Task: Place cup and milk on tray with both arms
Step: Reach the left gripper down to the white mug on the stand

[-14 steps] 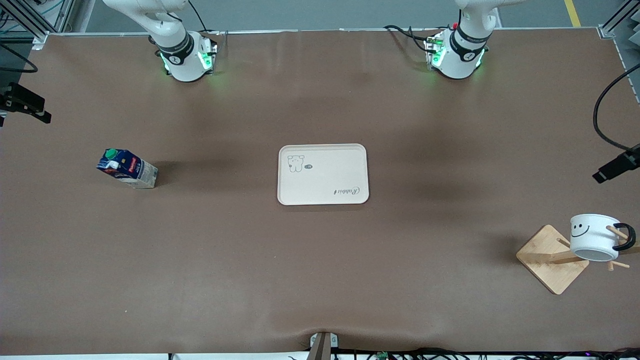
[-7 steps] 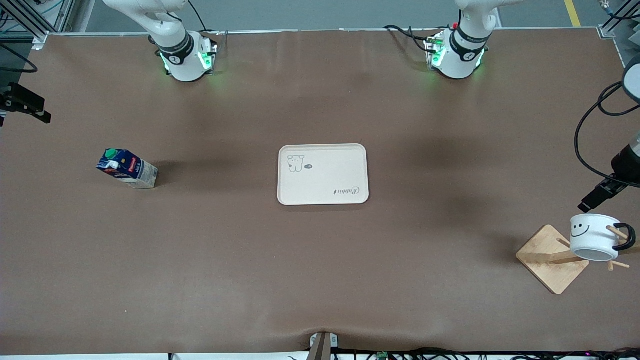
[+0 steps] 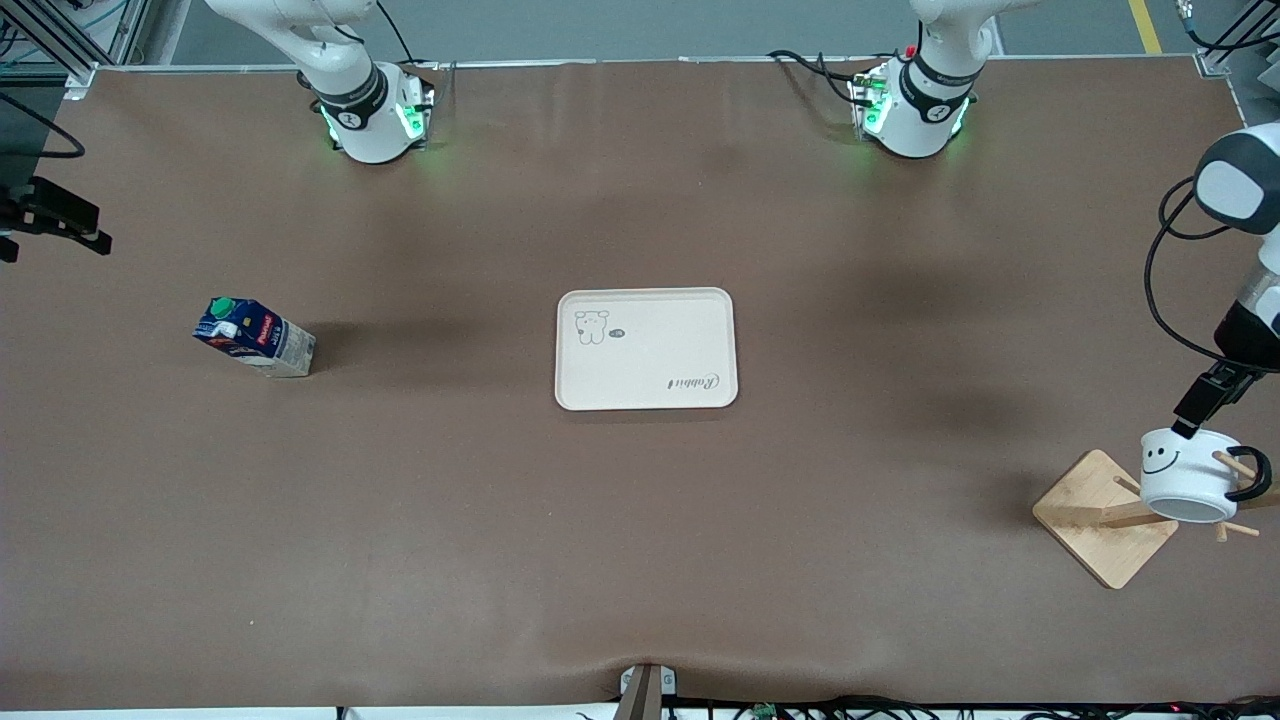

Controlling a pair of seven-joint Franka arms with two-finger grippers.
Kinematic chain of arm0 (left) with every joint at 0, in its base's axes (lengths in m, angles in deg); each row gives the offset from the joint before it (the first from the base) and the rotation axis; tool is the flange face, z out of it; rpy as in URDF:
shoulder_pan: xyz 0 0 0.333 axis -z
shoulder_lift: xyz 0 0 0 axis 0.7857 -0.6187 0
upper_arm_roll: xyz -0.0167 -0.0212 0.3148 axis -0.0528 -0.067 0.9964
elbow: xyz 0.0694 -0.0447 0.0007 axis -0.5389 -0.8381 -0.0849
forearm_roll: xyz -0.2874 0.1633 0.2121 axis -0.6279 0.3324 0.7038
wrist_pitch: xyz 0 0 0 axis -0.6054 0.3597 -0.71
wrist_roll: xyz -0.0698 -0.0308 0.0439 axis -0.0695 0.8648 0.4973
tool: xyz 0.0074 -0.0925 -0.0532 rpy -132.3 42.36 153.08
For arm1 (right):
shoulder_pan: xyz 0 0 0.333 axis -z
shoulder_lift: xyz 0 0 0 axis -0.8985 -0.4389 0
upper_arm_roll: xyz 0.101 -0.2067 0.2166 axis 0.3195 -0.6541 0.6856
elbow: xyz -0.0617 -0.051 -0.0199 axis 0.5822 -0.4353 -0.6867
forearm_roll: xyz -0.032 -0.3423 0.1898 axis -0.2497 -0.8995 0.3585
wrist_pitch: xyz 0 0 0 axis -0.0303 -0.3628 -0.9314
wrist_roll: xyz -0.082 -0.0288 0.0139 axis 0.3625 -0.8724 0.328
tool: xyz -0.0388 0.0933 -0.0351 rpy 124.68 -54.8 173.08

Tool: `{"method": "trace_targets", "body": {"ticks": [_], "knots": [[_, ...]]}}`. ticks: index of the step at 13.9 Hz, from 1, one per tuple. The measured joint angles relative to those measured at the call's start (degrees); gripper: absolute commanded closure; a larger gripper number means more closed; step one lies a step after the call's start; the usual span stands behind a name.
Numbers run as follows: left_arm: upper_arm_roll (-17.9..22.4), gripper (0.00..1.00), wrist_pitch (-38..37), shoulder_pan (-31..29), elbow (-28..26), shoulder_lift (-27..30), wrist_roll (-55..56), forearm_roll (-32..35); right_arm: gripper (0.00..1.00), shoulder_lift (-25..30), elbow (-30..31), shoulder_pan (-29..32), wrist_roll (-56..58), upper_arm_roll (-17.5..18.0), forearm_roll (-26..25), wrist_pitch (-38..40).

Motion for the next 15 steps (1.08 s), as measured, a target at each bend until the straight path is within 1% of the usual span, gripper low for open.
{"method": "trace_targets", "body": {"ticks": [2,8,13,14,15], "knots": [[-0.15,0.0,1.42,0.05,-0.93,0.0,-0.03,0.0,0.0,-0.3,0.0,-0.04,0.0,0.06,0.0,-0.05],[-1.64,0.0,4.13,0.74,-1.14,-0.86,-0.51,0.0,0.0,-0.3,-0.05,-0.07,0.0,0.09,0.02,-0.06],[-1.82,0.0,8.5,0.68,-1.08,-2.97,-7.46,0.0,0.0,-0.3,-0.06,-0.07,0.0,0.09,0.02,-0.06],[-1.82,0.01,9.26,0.64,-0.93,-3.36,-8.33,0.0,0.0,-0.3,-0.06,-0.07,0.0,0.09,0.02,-0.06],[-1.82,0.12,9.58,0.63,-0.63,-3.68,-8.78,0.0,0.0,-0.3,-0.06,-0.07,0.0,0.09,0.02,-0.06]]}}
